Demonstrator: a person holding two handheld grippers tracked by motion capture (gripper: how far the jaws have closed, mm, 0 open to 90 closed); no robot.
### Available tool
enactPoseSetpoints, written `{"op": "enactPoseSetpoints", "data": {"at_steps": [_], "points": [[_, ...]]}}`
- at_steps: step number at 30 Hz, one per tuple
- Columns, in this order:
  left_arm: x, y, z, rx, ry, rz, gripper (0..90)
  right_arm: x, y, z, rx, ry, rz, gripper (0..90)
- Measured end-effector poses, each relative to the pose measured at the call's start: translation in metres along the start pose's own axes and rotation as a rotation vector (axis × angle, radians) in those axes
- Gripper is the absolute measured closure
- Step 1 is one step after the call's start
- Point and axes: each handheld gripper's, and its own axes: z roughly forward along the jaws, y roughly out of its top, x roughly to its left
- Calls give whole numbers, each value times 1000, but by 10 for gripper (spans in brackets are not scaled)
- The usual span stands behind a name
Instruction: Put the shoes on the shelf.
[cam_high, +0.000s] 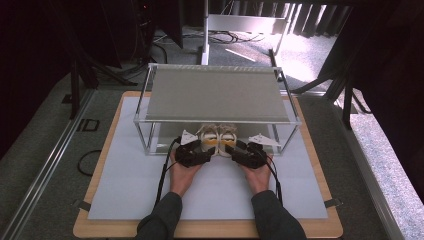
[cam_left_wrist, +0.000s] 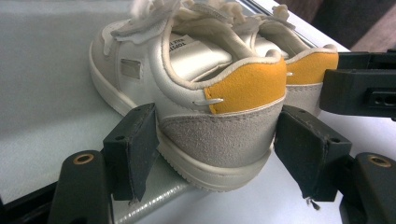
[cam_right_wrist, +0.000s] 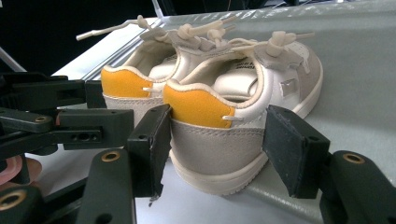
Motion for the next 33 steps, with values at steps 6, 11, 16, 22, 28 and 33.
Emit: {"op": "enactPoseSetpoints", "data": {"at_steps": [6, 11, 16, 22, 28, 33], "points": [[4, 5, 7, -5, 13, -18, 299, -4, 4, 7, -3, -14, 6, 422], [7, 10, 15, -4, 22, -33, 297, -5, 8, 13, -4, -33, 4, 430], [9, 7, 18, 0, 31, -29, 288, -4, 7, 16, 2, -45, -21, 429], [6, 6, 9, -8, 50, -31, 286, -4, 7, 11, 7, -47, -22, 437], [-4, -4, -19, -15, 23, 5, 286, -1, 1, -9, 24, -49, -31, 436], [-12, -17, -42, -13, -19, 31, 288, 3, -7, -29, 38, -45, -48, 433]]}}
